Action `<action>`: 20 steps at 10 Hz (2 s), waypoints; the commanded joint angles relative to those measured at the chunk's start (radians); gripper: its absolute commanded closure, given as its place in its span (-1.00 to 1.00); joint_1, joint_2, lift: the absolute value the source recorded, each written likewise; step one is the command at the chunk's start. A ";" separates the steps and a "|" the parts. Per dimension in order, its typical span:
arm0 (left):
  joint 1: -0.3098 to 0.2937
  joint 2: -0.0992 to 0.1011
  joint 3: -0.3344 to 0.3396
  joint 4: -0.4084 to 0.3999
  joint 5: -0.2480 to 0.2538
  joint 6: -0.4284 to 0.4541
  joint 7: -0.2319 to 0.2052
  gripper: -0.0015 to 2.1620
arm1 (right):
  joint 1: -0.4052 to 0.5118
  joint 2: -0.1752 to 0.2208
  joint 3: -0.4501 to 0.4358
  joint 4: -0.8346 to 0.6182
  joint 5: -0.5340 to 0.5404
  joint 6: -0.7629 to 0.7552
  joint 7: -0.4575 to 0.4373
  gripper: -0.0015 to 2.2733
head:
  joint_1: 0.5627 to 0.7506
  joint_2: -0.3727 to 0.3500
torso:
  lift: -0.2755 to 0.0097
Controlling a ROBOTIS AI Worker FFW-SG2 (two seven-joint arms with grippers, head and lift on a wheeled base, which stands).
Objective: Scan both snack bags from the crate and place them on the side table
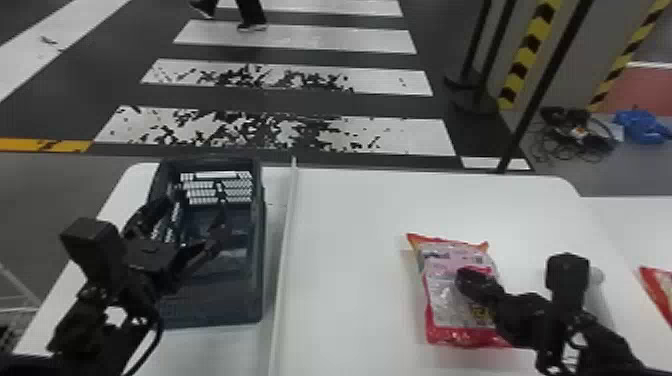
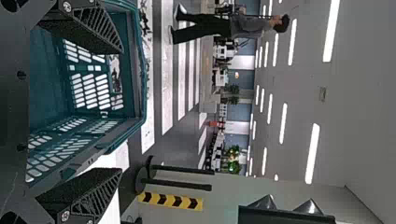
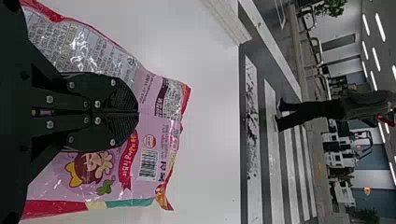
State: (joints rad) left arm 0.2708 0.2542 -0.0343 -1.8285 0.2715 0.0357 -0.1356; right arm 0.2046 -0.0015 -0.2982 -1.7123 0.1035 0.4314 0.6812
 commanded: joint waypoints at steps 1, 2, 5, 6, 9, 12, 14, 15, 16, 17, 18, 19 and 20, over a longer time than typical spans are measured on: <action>0.001 0.000 -0.001 0.000 0.002 -0.003 -0.001 -0.91 | 0.042 0.002 0.004 -0.099 -0.002 0.004 0.000 0.98 | 0.41 -0.10 | 0.24; 0.001 0.000 -0.003 -0.002 0.002 -0.003 -0.001 -0.91 | 0.064 0.002 0.011 -0.162 -0.010 0.007 0.000 0.98 | 0.41 -0.10 | 0.24; 0.002 0.002 -0.004 -0.006 0.000 -0.003 0.001 -0.91 | 0.105 0.002 0.080 -0.240 -0.010 0.031 0.000 0.98 | 0.41 -0.05 | 0.24; 0.005 0.004 -0.003 -0.009 0.002 -0.003 0.001 -0.91 | 0.110 0.002 0.102 -0.239 -0.005 0.031 0.000 0.98 | 0.41 -0.03 | 0.24; 0.007 0.007 -0.001 -0.014 0.006 -0.003 -0.001 -0.91 | 0.107 0.002 0.140 -0.196 0.019 0.028 0.001 0.98 | 0.41 0.10 | 0.24; 0.007 0.008 -0.003 -0.012 0.008 -0.003 -0.001 -0.91 | 0.096 0.002 0.171 -0.144 0.051 0.019 0.003 0.98 | 0.41 0.15 | 0.24; 0.008 0.007 -0.001 -0.014 0.008 -0.003 -0.001 -0.91 | 0.059 0.002 0.197 -0.089 0.079 0.013 0.001 0.98 | 0.41 0.18 | 0.24; 0.010 0.008 0.001 -0.014 0.008 -0.006 -0.001 -0.91 | 0.039 0.002 0.202 -0.061 0.085 0.010 -0.002 0.98 | 0.41 0.20 | 0.24; 0.013 0.008 0.002 -0.014 0.008 -0.006 -0.001 -0.91 | 0.021 0.002 0.202 -0.038 0.100 0.007 -0.005 0.98 | 0.41 0.21 | 0.24; 0.015 0.008 0.004 -0.014 0.008 -0.006 -0.001 -0.91 | 0.009 0.002 0.200 -0.020 0.113 0.004 -0.009 0.98 | 0.41 0.22 | 0.24; 0.015 0.008 0.004 -0.014 0.008 -0.006 -0.001 -0.91 | 0.006 0.002 0.195 -0.012 0.122 0.001 -0.009 0.98 | 0.41 0.21 | 0.24; 0.013 0.008 0.004 -0.012 0.008 -0.006 -0.001 -0.91 | 0.006 0.002 0.189 -0.012 0.122 -0.003 -0.009 0.98 | 0.41 0.21 | 0.24; 0.013 0.008 0.004 -0.012 0.008 -0.006 -0.001 -0.91 | 0.006 0.002 0.180 -0.010 0.122 -0.003 -0.009 0.98 | 0.41 0.20 | 0.24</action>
State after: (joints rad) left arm 0.2840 0.2622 -0.0307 -1.8411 0.2792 0.0296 -0.1365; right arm 0.2101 -0.0015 -0.1137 -1.7237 0.2253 0.4291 0.6718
